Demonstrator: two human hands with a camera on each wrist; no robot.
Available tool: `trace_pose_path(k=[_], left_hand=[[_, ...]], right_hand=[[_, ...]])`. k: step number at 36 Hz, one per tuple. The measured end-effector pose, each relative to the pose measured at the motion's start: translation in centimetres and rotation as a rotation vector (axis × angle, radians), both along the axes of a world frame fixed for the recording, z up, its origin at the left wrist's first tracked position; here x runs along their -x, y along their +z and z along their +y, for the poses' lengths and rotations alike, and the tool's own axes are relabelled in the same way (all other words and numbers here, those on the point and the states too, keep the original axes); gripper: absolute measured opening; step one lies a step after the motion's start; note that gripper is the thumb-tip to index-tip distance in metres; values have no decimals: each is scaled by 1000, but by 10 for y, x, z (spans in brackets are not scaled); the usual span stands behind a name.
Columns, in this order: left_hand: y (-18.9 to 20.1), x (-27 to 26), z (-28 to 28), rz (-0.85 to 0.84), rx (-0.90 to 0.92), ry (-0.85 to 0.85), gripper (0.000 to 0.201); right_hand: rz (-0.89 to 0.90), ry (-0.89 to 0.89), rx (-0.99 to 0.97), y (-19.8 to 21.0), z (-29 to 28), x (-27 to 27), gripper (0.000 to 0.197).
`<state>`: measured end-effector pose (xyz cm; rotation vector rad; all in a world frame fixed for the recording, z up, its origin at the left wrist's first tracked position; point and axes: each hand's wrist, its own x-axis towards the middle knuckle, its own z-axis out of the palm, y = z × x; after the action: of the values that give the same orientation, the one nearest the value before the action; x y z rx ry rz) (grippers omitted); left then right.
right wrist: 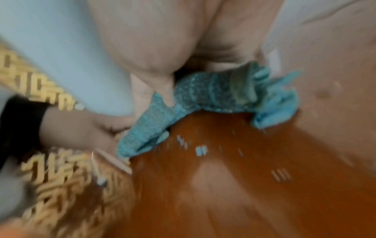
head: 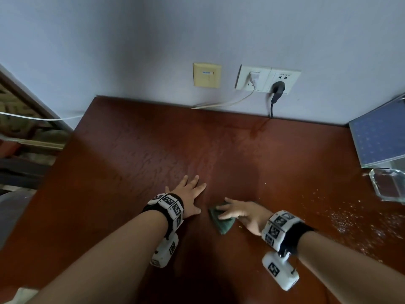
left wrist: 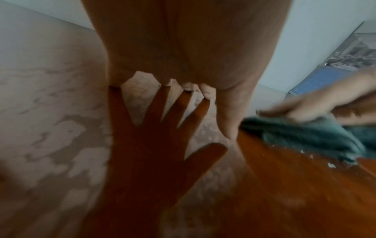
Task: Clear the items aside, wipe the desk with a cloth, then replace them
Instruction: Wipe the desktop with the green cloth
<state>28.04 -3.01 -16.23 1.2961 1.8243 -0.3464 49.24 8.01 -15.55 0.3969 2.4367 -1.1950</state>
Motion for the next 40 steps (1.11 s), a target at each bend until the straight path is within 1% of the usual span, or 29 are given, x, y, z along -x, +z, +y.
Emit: trace_pose_path(k=[2, 3, 5, 7, 8, 9, 10, 12, 14, 16, 18, 26, 30, 33, 34, 36, 38, 40], left_hand=[[-1, -3, -7, 0, 20, -14, 100], [-3, -5, -10, 10, 19, -18, 105], [-5, -7, -15, 25, -6, 4, 110], [-7, -8, -19, 20, -32, 46, 110], [-7, -9, -20, 15, -41, 64, 110], [-8, -9, -20, 13, -47, 75, 110], [-8, -8, -20, 14, -52, 81, 111], [-9, -8, -20, 18, -56, 79, 111], [-10, -8, -20, 25, -59, 67, 111], [-11, -8, -20, 26, -68, 67, 112], [-12, -8, -19, 26, -75, 66, 112], [-10, -10, -21, 39, -90, 71, 110], [-8, -13, -28, 52, -104, 61, 102], [-6, -15, -37, 66, -100, 6, 93], [-5, -15, -40, 62, -84, -22, 95], [-1, -13, -44, 48, -30, -80, 106], [4, -14, -50, 44, 21, -136, 116], [8, -18, -57, 45, 49, -191, 123]], right_hand=[[62, -259, 75, 5, 10, 0, 54], [89, -347, 57, 6, 18, 2, 58], [151, -448, -57, 11, 30, 13, 61], [215, -521, -152, 12, 41, 29, 61], [198, -570, -173, 10, 47, 36, 63], [143, -589, -207, 5, 51, 42, 65], [64, -581, -260, -3, 54, 46, 66], [-111, -499, -375, -20, 55, 49, 64], [-203, -424, -476, -38, 50, 45, 69], [-185, -370, -513, -46, 39, 41, 71], [-138, -317, -528, -45, 27, 35, 70], [-44, -125, -511, -45, -34, 5, 65], [-15, -96, -467, -42, -65, -4, 62], [-3, -75, -431, -37, -86, -12, 60], [1, -64, -422, -34, -92, -14, 58], [9, -47, -396, -31, -104, -18, 52], [10, -31, -378, -30, -117, -24, 53], [22, -25, -372, -29, -129, -29, 52]])
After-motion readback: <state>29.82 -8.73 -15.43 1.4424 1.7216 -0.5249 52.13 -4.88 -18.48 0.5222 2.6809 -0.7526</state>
